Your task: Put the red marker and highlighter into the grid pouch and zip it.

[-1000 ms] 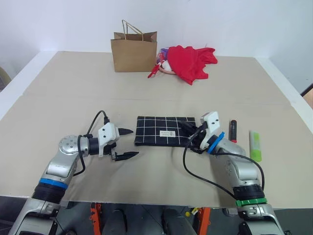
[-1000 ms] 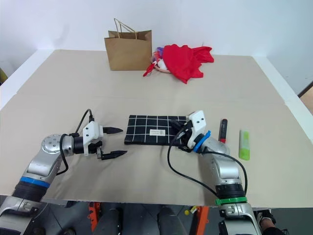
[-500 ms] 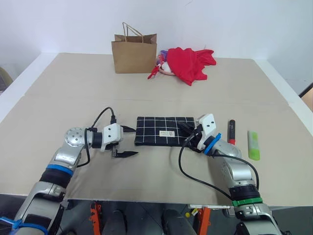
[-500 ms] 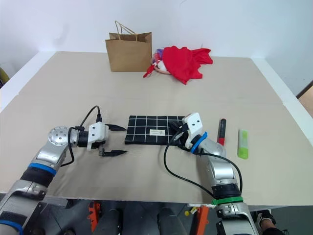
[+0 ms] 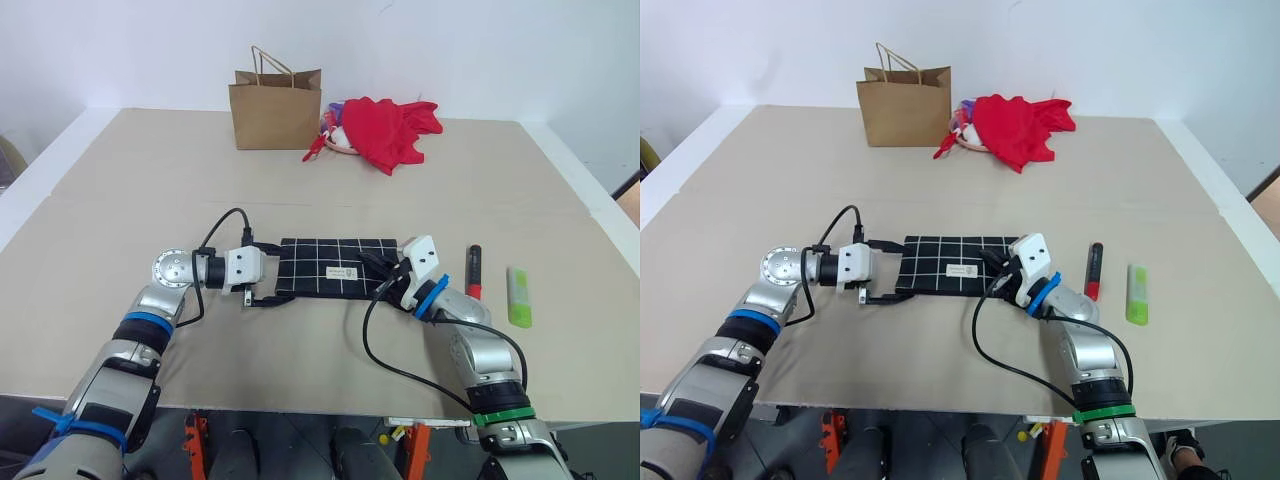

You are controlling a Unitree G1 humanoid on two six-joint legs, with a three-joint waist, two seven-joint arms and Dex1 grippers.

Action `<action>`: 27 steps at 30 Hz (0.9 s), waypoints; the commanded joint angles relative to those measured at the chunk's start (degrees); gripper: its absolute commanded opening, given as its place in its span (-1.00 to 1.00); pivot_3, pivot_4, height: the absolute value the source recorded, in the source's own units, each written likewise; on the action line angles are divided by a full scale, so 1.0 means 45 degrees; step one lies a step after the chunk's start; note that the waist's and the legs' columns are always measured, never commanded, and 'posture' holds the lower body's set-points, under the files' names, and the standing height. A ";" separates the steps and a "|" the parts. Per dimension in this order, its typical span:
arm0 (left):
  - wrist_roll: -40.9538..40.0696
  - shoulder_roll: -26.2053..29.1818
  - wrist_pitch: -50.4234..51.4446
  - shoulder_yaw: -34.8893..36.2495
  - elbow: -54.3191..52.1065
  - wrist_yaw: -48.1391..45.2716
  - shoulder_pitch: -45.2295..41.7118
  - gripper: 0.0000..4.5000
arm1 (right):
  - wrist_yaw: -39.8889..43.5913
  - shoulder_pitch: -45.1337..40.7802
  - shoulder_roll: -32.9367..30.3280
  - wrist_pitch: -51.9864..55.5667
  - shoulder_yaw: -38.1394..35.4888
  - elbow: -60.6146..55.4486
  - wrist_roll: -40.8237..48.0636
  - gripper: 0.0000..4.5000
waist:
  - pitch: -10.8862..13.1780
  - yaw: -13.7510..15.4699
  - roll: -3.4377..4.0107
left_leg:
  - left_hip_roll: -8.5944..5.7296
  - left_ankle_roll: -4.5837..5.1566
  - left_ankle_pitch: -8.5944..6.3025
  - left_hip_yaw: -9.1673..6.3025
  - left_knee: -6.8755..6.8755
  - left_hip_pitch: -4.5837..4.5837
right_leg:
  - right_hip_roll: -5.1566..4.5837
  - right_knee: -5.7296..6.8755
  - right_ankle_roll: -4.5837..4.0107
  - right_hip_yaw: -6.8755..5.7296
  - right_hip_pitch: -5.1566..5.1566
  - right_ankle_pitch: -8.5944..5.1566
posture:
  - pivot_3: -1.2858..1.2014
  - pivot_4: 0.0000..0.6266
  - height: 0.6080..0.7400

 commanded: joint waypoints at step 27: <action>-0.3101 0.0131 0.6933 0.0942 -0.4902 -0.2644 0.1107 -1.00 | 0.1688 0.4926 -0.2640 0.1020 -0.4463 -0.6498 0.3876 0.98 | 0.0015 0.0048 0.0055 | -0.0024 0.0037 -0.0021 -0.0251 -0.0023 -0.0107 | -0.0002 0.0020 -0.0138 -0.0225 -0.0017 -0.0054 | 0.03 -0.52 1.00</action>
